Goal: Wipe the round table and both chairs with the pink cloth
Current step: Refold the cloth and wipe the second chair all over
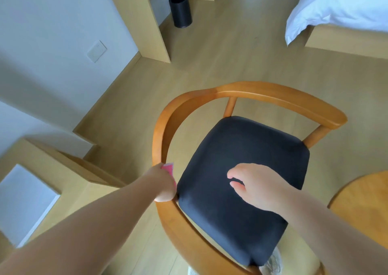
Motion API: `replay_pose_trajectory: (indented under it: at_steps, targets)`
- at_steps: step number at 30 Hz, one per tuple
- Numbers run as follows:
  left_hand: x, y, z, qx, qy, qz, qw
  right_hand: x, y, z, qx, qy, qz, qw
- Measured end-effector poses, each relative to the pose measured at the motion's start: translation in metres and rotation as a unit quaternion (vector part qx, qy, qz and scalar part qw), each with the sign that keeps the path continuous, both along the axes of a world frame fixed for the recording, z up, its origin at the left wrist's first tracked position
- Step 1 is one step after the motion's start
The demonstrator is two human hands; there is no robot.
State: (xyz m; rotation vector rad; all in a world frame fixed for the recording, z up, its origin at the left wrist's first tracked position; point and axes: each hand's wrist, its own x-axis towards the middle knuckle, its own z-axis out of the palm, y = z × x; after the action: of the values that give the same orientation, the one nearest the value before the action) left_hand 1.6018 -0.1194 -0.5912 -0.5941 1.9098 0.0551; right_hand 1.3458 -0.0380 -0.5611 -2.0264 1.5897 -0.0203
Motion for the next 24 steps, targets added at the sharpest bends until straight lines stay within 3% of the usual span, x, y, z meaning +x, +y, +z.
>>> replay_pose_trajectory:
  at_steps: [3,7,8,11,12,14,20,24]
  targets:
    - [0.008,0.028,0.023,0.021,0.128,0.114,0.985,-0.002,0.031,0.033,-0.002,0.028,-0.025,0.999]
    - [0.004,0.048,0.069,0.06,0.265,0.331,0.903,-0.005,0.056,0.086,-0.006,0.042,-0.086,0.995]
    - [0.002,0.051,0.082,0.056,0.294,0.376,0.877,-0.004,0.059,0.099,-0.009,0.047,-0.096,0.994]
    - [0.0,0.065,0.126,0.098,0.41,0.53,0.736,0.007,0.066,0.136,-0.02,0.045,-0.113,0.992]
    - [0.0,0.07,0.14,0.121,0.444,0.538,0.706,0.012,0.069,0.147,-0.027,0.04,-0.118,0.992]
    - [0.001,0.081,0.168,0.156,0.484,0.522,0.685,0.019,0.075,0.167,-0.047,0.026,-0.124,0.991]
    - [-0.017,0.103,0.23,0.209,0.564,0.465,0.65,0.02,0.081,0.218,-0.025,-0.025,-0.087,0.996]
    - [-0.044,0.122,0.254,0.24,0.596,0.435,0.631,-0.002,0.096,0.239,-0.046,-0.033,-0.115,0.992]
